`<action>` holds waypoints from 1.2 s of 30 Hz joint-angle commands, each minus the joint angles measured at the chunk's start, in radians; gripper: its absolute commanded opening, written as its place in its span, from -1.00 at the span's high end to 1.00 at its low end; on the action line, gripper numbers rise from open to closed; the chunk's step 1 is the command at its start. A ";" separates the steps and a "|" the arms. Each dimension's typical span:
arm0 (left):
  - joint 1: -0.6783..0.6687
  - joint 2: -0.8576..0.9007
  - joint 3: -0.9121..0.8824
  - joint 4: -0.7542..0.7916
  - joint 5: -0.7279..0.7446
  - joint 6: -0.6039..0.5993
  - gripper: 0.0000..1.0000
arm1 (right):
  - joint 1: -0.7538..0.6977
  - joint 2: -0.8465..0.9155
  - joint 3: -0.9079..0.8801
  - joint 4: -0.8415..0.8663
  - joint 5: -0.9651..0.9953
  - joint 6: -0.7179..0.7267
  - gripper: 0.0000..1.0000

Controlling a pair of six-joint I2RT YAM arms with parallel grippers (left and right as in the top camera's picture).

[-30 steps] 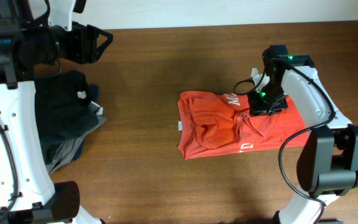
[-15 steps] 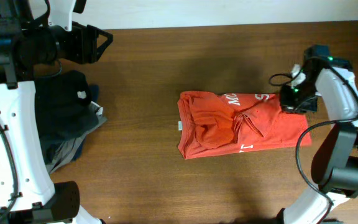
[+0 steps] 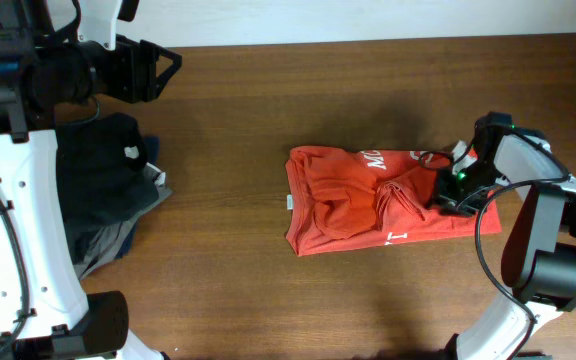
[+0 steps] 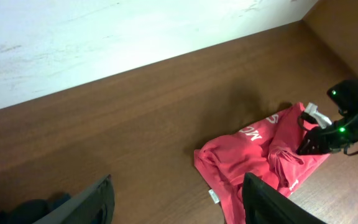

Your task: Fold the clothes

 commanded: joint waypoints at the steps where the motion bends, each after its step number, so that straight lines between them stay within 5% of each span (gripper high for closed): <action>1: 0.005 -0.008 0.007 0.000 0.003 0.016 -0.31 | -0.002 0.013 -0.013 -0.002 -0.116 -0.060 0.12; 7: 0.005 -0.008 0.007 0.007 0.003 0.016 -0.31 | -0.002 0.013 -0.013 0.001 -0.198 -0.063 0.21; 10: 0.005 -0.008 0.007 0.007 0.003 0.016 -0.31 | -0.002 0.013 -0.013 0.002 -0.241 -0.063 0.79; 12: 0.005 -0.008 0.007 0.007 0.003 0.016 -0.31 | -0.002 0.013 -0.011 0.010 -0.269 -0.063 0.92; 19: 0.005 -0.008 0.007 0.013 0.003 0.016 -0.31 | -0.002 0.013 0.039 0.113 -0.477 -0.049 0.92; 27: 0.005 -0.008 0.007 0.014 0.003 0.016 -0.31 | 0.022 0.013 0.042 0.491 -0.555 0.220 0.92; 29: 0.005 -0.008 0.007 0.015 0.003 0.016 -0.31 | 0.040 0.013 0.042 0.574 -0.555 0.258 0.79; 32: 0.005 -0.008 0.007 0.015 0.003 0.016 -0.31 | 0.068 0.013 0.042 0.652 -0.558 0.288 -0.08; 36: 0.005 -0.008 0.007 0.013 0.003 0.016 -0.31 | 0.064 0.013 0.042 0.636 -0.599 0.285 -0.13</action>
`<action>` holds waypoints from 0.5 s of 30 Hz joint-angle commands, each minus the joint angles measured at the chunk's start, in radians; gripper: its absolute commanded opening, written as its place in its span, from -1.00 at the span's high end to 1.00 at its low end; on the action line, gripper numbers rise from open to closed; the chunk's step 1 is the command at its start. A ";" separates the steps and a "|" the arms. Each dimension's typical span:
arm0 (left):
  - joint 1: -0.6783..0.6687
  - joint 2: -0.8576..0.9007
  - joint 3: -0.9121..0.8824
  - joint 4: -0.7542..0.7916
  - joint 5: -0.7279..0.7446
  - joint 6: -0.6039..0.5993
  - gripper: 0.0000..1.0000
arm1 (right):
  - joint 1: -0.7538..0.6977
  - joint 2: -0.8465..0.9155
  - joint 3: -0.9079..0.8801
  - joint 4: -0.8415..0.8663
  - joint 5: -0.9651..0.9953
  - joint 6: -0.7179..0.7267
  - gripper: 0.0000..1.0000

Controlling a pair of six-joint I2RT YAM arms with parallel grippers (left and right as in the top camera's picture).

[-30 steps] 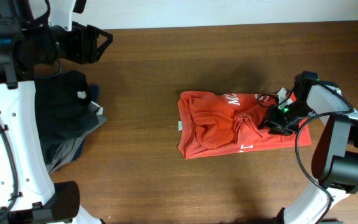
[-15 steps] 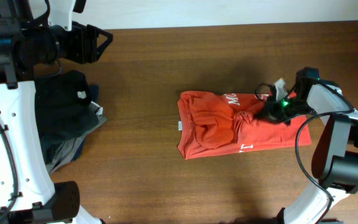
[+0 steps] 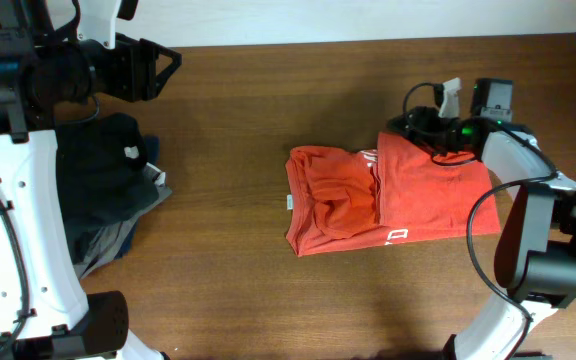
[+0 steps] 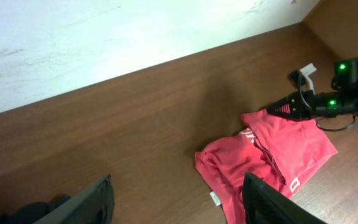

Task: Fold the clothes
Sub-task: 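Press the folded stack flat with the right gripper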

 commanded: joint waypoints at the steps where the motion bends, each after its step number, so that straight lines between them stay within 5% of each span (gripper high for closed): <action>1: 0.005 -0.008 0.007 0.002 0.003 0.016 -0.31 | -0.009 0.008 0.016 -0.029 -0.071 0.021 -0.13; 5: 0.005 -0.008 0.007 0.000 0.003 0.016 -0.31 | -0.037 -0.029 0.016 -0.212 -0.117 -0.172 -0.15; 9: 0.005 -0.008 0.007 0.005 0.003 0.016 -0.32 | -0.008 -0.092 0.016 -0.479 0.092 -0.364 -0.16; 15: 0.005 -0.008 0.007 0.011 0.003 0.016 -0.32 | 0.127 -0.113 0.013 -0.656 0.423 -0.369 -0.16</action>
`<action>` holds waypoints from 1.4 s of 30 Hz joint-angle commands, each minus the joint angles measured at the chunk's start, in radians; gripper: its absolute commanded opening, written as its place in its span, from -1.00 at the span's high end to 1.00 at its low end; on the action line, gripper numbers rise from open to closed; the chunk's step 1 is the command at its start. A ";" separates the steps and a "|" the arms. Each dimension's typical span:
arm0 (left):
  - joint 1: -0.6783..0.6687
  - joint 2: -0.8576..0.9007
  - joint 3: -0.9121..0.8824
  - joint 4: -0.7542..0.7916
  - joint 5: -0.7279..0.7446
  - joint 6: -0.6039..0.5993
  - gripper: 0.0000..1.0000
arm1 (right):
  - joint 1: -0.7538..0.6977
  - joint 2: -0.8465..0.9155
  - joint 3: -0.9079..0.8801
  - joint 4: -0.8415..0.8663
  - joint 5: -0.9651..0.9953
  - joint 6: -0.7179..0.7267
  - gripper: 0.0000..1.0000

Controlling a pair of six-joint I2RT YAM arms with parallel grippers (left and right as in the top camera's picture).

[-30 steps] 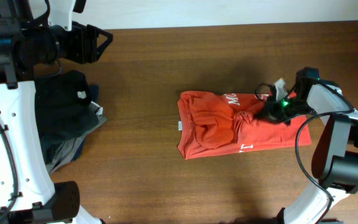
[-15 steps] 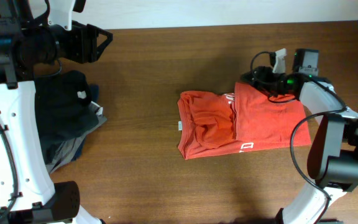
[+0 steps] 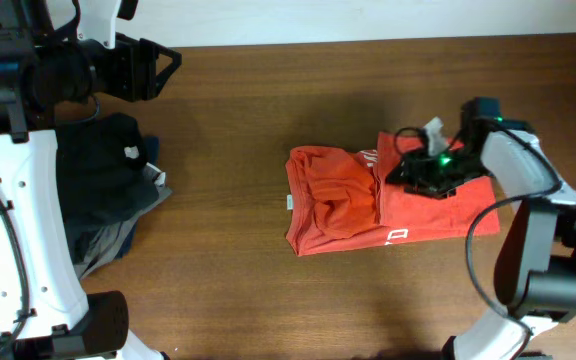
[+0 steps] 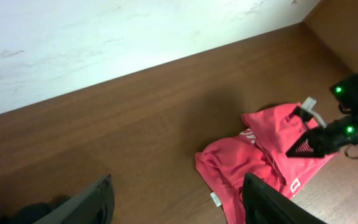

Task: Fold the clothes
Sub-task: 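Press the folded stack flat with the right gripper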

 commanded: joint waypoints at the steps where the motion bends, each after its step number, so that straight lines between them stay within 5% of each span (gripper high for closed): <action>1: 0.005 -0.008 0.007 0.006 0.003 0.016 -0.32 | 0.092 -0.025 0.006 -0.018 0.213 -0.059 -0.15; 11: 0.005 -0.008 0.007 0.006 0.003 0.016 -0.32 | 0.275 -0.019 0.004 0.003 0.516 0.093 -0.19; 17: 0.005 -0.008 0.007 0.006 0.003 0.016 -0.32 | 0.327 -0.015 -0.004 0.002 0.546 0.142 0.07; 26: 0.005 -0.008 0.007 0.006 0.004 0.016 -0.32 | 0.340 0.024 -0.027 0.000 0.616 0.235 0.17; 36: 0.005 -0.008 0.007 0.005 0.004 0.016 -0.32 | 0.341 0.023 -0.035 -0.037 0.630 0.241 0.78; 42: 0.005 -0.008 0.007 0.006 0.004 0.016 -0.32 | 0.341 -0.030 -0.001 -0.169 0.655 0.204 0.90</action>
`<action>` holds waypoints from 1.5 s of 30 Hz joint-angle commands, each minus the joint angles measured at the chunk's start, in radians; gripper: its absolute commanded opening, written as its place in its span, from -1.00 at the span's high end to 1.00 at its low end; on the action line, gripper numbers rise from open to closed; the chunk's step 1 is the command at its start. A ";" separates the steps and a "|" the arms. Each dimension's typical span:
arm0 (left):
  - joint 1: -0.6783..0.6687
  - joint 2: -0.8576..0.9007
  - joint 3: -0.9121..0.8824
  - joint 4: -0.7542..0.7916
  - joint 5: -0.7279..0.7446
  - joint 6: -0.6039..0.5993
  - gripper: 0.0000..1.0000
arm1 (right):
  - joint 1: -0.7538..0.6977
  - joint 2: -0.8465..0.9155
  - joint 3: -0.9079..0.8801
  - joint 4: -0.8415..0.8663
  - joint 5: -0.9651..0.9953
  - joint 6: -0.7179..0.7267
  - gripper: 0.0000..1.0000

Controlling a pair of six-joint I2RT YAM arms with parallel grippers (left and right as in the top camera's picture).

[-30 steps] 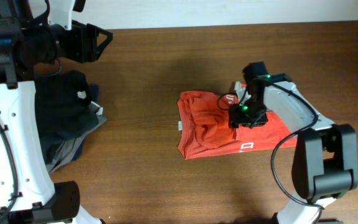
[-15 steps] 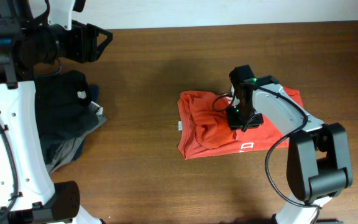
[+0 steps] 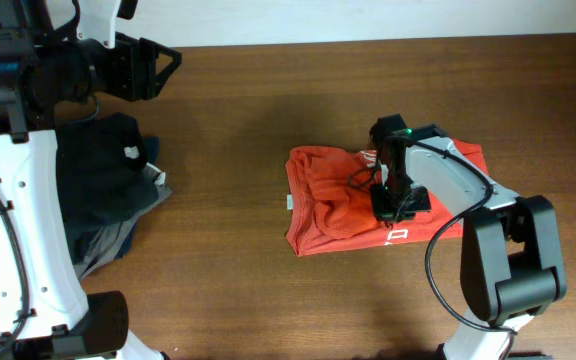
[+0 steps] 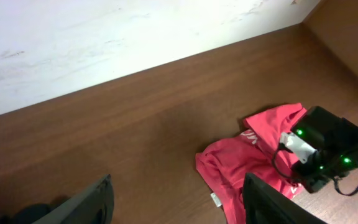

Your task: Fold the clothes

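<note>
A red shirt (image 3: 333,205) lies crumpled in the middle of the brown table (image 3: 268,290); the left wrist view shows the shirt (image 4: 241,158) at lower right. My right gripper (image 3: 392,200) rests low on the shirt's middle, by the seam between its bunched left half and flatter right half. Its dark body hides the fingertips, so its state is unclear. In the left wrist view the right gripper (image 4: 312,168) sits on the cloth. My left gripper (image 3: 166,66) hangs high at the far left, open and empty, with its fingers (image 4: 101,199) spread wide.
A heap of dark clothes (image 3: 108,190) lies at the table's left side under the left arm. A white wall (image 4: 104,37) runs along the far edge. The right arm's base (image 3: 513,290) stands at the near right.
My right gripper has moved left and nearer, from above the shirt's right half to its middle. The shirt's right half looks much the same. The left arm has not moved.
First my right gripper was at the shirt's right end, the cloth bunched. Then it was at the far edge with the right half spread flat. After that it hovered over that half, and now it sits at the shirt's middle.
</note>
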 commanded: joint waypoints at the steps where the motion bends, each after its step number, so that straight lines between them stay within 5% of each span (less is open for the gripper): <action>1: 0.005 -0.008 0.007 0.005 0.003 0.016 -0.32 | 0.005 -0.054 0.027 -0.040 0.031 -0.025 0.89; 15: 0.005 -0.008 0.007 0.010 0.003 0.016 -0.32 | 0.045 -0.088 0.027 -0.117 -0.034 -0.079 0.87; 16: 0.005 -0.008 0.007 0.010 0.003 0.016 -0.32 | 0.053 -0.088 0.027 -0.117 -0.043 -0.087 0.81; 17: 0.005 -0.008 0.007 0.009 0.003 0.016 -0.32 | 0.064 -0.087 0.027 -0.116 -0.053 -0.098 0.56; 18: 0.005 -0.008 0.007 0.009 0.003 0.016 -0.32 | 0.073 -0.087 0.027 -0.111 -0.053 -0.097 0.12; 20: 0.005 -0.008 0.007 0.008 0.003 0.016 -0.32 | 0.084 -0.089 0.027 -0.084 -0.053 -0.076 -0.16; 27: 0.005 -0.011 0.008 -0.012 0.004 0.016 -0.31 | -0.004 -0.183 0.027 0.152 -0.219 -0.033 -0.20; 33: 0.005 -0.098 0.008 -0.034 -0.014 0.058 -0.31 | -0.092 -0.476 0.069 0.233 -0.223 -0.146 -0.24; 36: 0.005 -0.160 0.008 -0.042 -0.095 0.058 -0.40 | -0.132 -0.636 0.082 0.261 -0.180 -0.154 -0.65; 37: 0.005 -0.175 0.008 -0.048 -0.114 0.058 -0.40 | -0.144 -0.680 0.082 0.264 -0.180 -0.154 -1.00; 40: 0.005 -0.212 0.008 -0.074 -0.160 0.058 -0.45 | -0.168 -0.795 0.082 0.263 -0.180 -0.154 -0.98; 42: 0.005 -0.225 0.007 -0.090 -0.161 0.058 -0.59 | -0.169 -0.846 0.082 0.259 -0.180 -0.154 -0.97; 43: 0.005 -0.229 0.007 -0.098 -0.161 0.057 -0.98 | -0.169 -0.874 0.082 0.259 -0.180 -0.154 -0.98; 45: 0.005 -0.230 0.007 -0.109 -0.161 0.057 -0.98 | -0.169 -0.910 0.082 0.258 -0.180 -0.154 -0.98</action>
